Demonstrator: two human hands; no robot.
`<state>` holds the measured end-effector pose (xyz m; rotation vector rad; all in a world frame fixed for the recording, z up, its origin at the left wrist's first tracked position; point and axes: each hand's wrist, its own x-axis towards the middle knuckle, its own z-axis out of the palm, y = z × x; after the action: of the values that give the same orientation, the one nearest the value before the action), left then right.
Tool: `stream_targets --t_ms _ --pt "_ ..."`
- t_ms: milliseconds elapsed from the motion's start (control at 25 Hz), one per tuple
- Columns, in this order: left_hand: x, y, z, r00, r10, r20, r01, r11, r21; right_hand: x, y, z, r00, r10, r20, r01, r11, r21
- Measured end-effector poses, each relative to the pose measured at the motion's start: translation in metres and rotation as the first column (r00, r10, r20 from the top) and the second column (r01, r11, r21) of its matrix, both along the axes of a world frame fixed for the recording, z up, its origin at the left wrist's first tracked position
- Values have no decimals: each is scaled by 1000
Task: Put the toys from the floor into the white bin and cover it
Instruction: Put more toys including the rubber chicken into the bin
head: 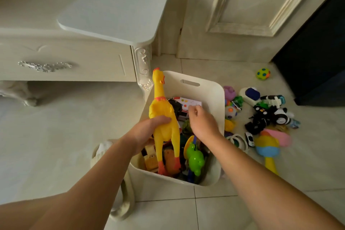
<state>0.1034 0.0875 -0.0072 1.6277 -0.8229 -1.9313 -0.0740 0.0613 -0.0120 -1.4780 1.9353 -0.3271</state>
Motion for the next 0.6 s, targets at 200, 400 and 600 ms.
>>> stream_targets --t_ms 200,400,600 --pt "-10 0 -7 991 -88 97 95 993 -72 14 2 -26 607 -270 748 -121 898 423" --pt "-11 -3 -20 959 -193 209 213 974 -74 13 7 -48 548 -378 746 -72 867 493" --pt "-13 -8 -18 909 -114 401 148 987 -54 22 3 -67 561 -569 602 397 822 408"
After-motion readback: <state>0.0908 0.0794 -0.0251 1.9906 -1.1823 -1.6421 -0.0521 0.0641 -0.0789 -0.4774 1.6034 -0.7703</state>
